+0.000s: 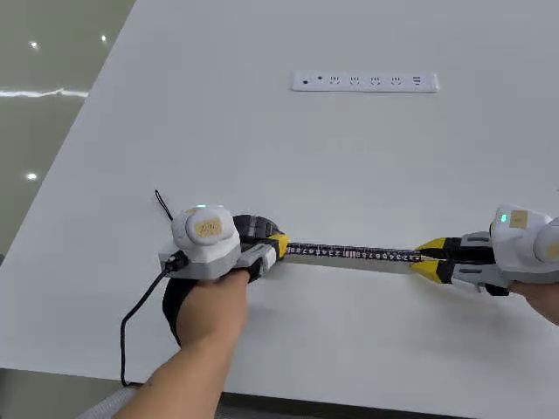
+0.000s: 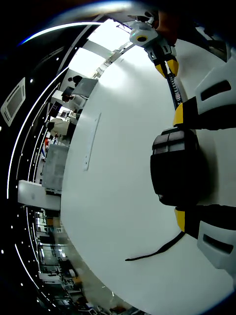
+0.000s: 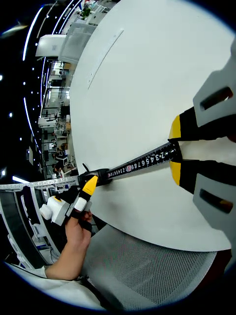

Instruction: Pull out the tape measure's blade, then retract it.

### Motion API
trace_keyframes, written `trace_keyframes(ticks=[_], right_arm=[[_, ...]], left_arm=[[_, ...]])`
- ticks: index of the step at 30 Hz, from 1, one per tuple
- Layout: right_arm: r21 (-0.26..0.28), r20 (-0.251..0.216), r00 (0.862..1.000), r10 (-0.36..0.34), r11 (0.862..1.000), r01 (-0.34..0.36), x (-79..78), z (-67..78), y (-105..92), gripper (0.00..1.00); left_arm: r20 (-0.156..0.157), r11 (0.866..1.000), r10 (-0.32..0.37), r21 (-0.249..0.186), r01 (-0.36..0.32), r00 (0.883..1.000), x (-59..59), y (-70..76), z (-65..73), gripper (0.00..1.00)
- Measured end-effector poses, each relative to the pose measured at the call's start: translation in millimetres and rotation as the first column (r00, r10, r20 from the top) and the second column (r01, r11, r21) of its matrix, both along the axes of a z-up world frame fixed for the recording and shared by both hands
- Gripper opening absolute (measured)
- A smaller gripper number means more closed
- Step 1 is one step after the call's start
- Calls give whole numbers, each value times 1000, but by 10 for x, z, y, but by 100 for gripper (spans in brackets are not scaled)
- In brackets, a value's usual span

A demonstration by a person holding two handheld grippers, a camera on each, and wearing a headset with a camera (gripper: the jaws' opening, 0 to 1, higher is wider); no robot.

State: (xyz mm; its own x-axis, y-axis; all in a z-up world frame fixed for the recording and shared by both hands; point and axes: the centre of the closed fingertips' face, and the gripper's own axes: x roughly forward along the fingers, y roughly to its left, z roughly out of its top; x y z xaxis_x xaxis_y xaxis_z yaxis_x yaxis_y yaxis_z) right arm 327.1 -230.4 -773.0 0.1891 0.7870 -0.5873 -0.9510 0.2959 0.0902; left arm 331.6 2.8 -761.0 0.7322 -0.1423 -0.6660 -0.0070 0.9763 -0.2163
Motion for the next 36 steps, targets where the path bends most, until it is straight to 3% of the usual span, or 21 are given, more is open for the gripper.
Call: trace_keyframes(ticks=[9, 36], right_arm=[[12, -5, 1000, 14, 1000, -14, 16, -3, 116, 9], [29, -15, 998, 67, 997, -66, 36, -12, 418, 9]], left_arm=[[12, 1000, 1, -14, 0, 1000, 1, 2, 2, 58], [11, 999, 13, -37, -12, 1000, 9, 4, -2, 58]])
